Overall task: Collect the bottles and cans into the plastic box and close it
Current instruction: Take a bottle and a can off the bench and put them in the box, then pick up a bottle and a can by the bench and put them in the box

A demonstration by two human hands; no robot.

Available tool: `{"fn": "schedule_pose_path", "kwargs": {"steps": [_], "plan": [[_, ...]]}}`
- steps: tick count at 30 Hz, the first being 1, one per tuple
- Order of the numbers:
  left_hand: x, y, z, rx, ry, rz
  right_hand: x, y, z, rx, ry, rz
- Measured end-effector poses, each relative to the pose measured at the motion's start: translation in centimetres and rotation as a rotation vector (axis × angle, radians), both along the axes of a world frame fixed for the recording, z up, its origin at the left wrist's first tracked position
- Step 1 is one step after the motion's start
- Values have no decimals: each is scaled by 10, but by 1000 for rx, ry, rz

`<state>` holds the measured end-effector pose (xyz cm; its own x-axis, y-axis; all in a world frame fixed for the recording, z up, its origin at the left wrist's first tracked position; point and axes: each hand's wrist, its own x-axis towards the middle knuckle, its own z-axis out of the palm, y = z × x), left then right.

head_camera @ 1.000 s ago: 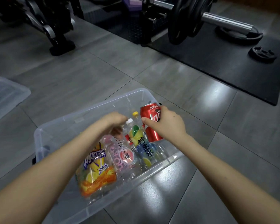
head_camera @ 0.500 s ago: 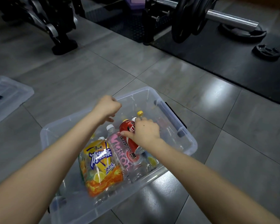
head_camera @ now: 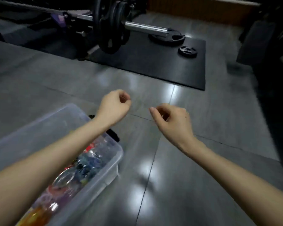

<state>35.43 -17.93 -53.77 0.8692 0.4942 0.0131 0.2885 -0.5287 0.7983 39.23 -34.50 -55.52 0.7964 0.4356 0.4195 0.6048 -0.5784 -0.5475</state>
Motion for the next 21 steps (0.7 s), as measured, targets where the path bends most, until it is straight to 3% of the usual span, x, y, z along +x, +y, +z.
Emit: {"fn": "schedule_pose_path", "kwargs": {"steps": [5, 12, 21], "plan": [[98, -109, -36, 144, -65, -247, 84, -116, -36, 91, 57, -301], [169, -238, -24, 22, -80, -343, 103, -219, -58, 214, 273, -669], [118, -288, 97, -128, 115, -320, 27, -253, 77, 255, 527, -785]]}}
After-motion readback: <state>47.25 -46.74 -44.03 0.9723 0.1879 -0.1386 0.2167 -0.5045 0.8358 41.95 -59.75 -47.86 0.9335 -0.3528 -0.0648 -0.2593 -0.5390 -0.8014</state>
